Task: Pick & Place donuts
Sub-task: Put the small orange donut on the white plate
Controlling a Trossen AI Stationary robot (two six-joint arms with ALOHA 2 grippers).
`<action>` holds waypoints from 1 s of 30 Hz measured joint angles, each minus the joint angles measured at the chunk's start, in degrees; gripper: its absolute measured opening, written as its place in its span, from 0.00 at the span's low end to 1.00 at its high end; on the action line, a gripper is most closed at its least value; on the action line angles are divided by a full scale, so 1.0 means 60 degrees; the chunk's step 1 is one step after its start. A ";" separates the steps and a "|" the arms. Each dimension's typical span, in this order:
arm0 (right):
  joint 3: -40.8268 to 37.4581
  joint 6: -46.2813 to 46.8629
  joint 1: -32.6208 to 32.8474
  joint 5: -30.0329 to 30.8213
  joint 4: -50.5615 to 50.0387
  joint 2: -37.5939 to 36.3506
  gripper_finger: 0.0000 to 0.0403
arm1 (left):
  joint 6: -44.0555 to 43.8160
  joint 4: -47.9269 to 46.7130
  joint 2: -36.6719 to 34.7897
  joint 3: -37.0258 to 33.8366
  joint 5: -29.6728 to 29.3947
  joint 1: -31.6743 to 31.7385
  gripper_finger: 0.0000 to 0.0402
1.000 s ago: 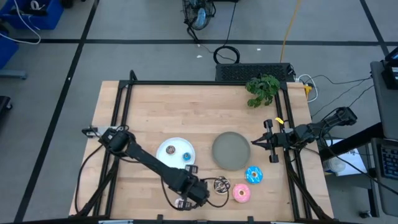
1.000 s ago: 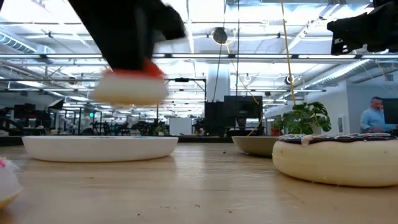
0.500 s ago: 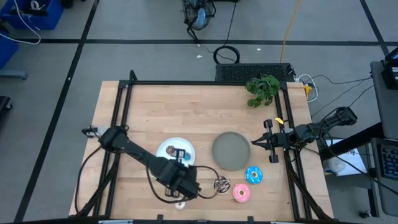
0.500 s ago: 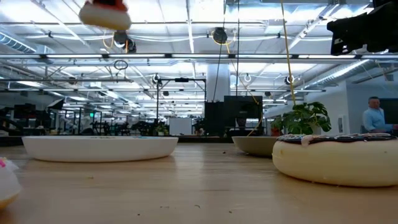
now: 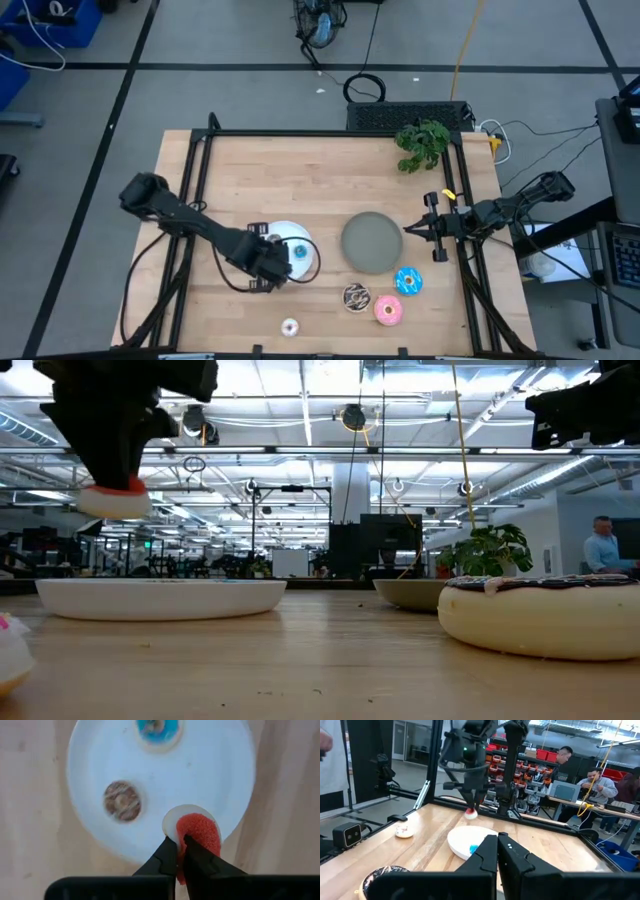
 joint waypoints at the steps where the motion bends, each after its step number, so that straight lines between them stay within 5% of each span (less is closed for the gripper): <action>1: 0.0000 -0.0015 0.0000 0.0000 0.0007 0.0000 0.00 | -0.0125 0.0109 -0.0111 -0.0172 0.0050 0.0014 0.04; 13: 0.0000 -0.0008 0.0000 0.0001 0.0062 0.0004 0.00 | -0.0382 0.0520 -0.0304 -0.0438 0.0305 0.0014 0.03; 21: 0.0000 -0.0003 0.0000 0.0000 0.0033 0.0007 0.00 | -0.0227 0.2806 -0.0297 -0.1884 0.0303 0.0237 0.07; 30: 0.0000 -0.0016 0.0000 0.0000 0.0044 0.0015 0.00 | -0.1144 0.3609 -0.0297 -0.2989 0.0938 0.0478 0.10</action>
